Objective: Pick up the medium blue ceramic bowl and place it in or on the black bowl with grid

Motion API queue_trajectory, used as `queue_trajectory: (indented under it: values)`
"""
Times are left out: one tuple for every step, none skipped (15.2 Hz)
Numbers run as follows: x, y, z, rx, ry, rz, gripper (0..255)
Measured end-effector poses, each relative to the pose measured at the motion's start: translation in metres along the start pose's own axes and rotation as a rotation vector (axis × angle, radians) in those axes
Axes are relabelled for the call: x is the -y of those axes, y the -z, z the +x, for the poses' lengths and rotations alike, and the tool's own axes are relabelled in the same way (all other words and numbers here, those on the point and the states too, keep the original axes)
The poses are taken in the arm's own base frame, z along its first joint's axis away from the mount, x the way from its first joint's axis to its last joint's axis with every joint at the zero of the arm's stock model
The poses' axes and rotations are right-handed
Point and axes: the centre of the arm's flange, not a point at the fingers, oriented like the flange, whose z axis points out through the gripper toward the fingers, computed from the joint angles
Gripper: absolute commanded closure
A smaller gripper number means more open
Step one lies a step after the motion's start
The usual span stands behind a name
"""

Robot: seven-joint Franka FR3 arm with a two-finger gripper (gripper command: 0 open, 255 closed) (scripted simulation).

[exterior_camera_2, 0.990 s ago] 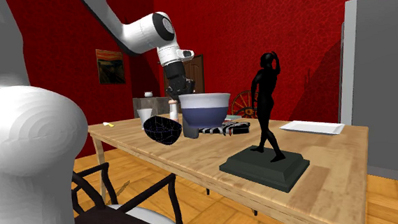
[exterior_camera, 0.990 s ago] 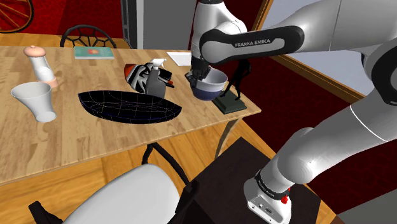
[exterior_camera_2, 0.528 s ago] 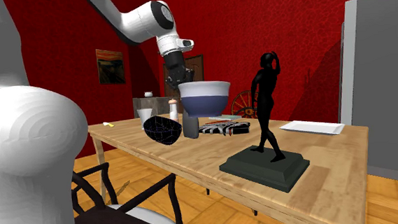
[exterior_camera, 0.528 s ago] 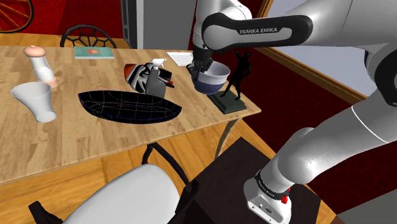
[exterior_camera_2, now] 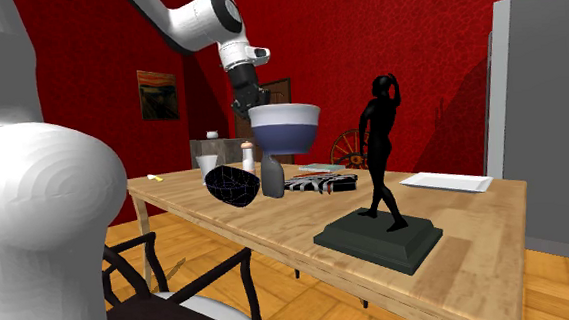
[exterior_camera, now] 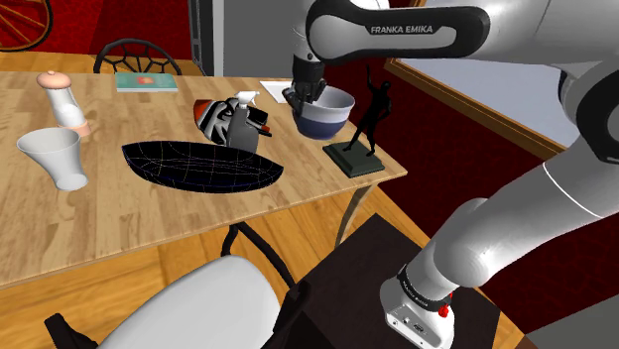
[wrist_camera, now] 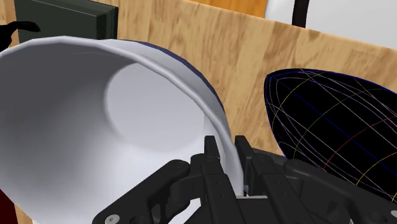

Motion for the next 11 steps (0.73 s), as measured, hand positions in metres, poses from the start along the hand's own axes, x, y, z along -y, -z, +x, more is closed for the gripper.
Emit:
queue_trajectory:
  values:
    - [0.011,0.002,0.003,0.000,0.000,0.000,255]
    - [0.025,0.006,0.007,0.000,0.001,0.000,255]
    - [0.036,0.011,0.011,0.000,0.001,0.000,255]
    - [0.048,0.015,0.015,0.000,0.001,0.000,255]
    - [0.059,0.018,0.020,0.000,0.001,0.000,255]
    - [0.070,0.021,0.024,0.000,0.001,0.000,255]
    - [0.084,0.022,0.029,0.000,0.001,0.000,255]
    - [0.098,0.027,0.034,0.000,0.001,0.000,255]
    - [0.107,0.031,0.039,0.000,0.001,0.000,255]
    - [0.117,0.034,0.042,0.000,0.001,0.000,255]
    - [0.131,0.036,0.048,0.000,0.001,0.000,255]
